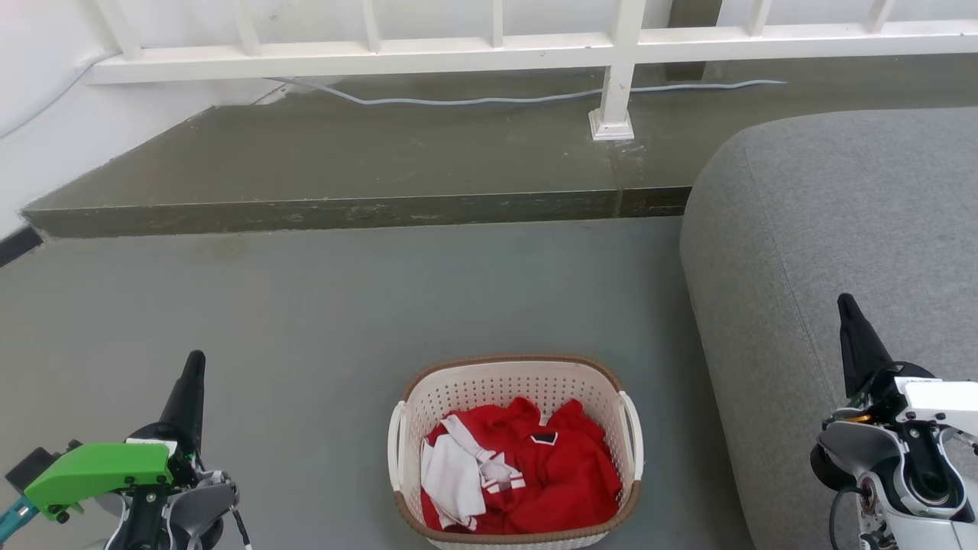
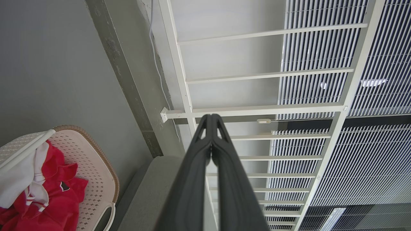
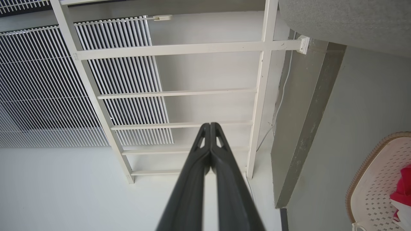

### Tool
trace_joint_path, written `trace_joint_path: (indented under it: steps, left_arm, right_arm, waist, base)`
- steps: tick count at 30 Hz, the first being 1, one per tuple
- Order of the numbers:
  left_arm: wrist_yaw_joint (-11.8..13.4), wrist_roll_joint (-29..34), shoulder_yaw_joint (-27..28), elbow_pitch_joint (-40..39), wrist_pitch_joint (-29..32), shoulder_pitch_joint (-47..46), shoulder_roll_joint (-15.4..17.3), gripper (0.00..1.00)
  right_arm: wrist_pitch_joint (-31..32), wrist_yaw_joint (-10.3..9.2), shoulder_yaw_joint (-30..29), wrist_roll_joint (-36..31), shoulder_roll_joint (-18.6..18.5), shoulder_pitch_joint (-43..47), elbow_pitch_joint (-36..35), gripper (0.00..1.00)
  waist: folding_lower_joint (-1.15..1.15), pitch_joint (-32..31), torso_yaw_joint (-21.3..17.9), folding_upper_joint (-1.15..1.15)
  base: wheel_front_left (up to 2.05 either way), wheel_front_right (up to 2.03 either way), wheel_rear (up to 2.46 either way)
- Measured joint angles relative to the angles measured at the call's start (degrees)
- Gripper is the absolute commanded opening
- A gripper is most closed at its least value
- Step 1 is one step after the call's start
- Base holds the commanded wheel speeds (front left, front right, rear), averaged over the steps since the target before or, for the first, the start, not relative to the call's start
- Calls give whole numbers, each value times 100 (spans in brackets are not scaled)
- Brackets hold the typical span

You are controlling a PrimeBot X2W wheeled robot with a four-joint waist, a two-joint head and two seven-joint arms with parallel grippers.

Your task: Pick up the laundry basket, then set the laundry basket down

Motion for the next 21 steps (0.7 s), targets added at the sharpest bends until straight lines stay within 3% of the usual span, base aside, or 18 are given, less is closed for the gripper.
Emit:
trace_joint_path:
  steps: [21]
  left_arm:
    - [0,0,11,-1,7,0,-5,0]
  right_arm:
    - [0,0,0,0,0,0,-2,0]
  waist:
    - [0,0,0,0]
  base:
    - [0,0,0]
